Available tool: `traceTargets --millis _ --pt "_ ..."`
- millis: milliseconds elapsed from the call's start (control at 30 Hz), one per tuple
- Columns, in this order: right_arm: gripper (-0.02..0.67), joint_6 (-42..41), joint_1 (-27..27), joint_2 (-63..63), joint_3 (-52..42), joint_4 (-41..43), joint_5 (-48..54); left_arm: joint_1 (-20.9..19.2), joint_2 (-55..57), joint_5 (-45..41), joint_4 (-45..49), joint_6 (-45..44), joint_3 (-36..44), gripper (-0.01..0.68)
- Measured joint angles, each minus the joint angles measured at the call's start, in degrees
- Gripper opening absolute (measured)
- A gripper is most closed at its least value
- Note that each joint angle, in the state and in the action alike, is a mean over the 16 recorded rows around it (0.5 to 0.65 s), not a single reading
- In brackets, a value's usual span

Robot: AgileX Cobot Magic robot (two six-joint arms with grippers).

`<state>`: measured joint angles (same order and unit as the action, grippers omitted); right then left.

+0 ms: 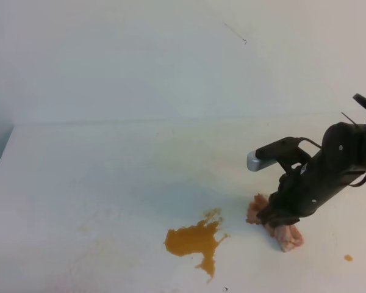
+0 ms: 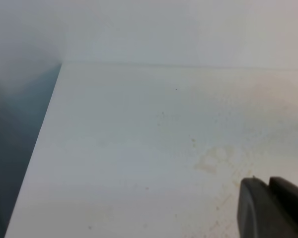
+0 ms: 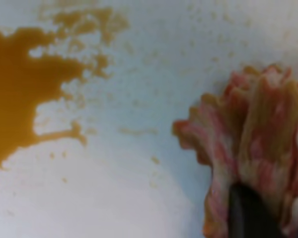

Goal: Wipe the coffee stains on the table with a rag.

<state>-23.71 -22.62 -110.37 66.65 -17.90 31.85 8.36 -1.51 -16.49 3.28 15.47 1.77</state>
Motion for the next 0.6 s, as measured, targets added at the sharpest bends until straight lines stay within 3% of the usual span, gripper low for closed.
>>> traceTargets --millis 267,600 --pt "0.055 -1.29 -0.56 -0.55 4.83 -4.35 4.42 0.0 0.0 -0.05 0.0 0.0 0.0 -0.003" --pt "0.033 -13.96 -3.52 -0.61 10.81 -25.98 11.41 -0.01 0.09 0.2 0.0 0.0 -0.11 -0.002"
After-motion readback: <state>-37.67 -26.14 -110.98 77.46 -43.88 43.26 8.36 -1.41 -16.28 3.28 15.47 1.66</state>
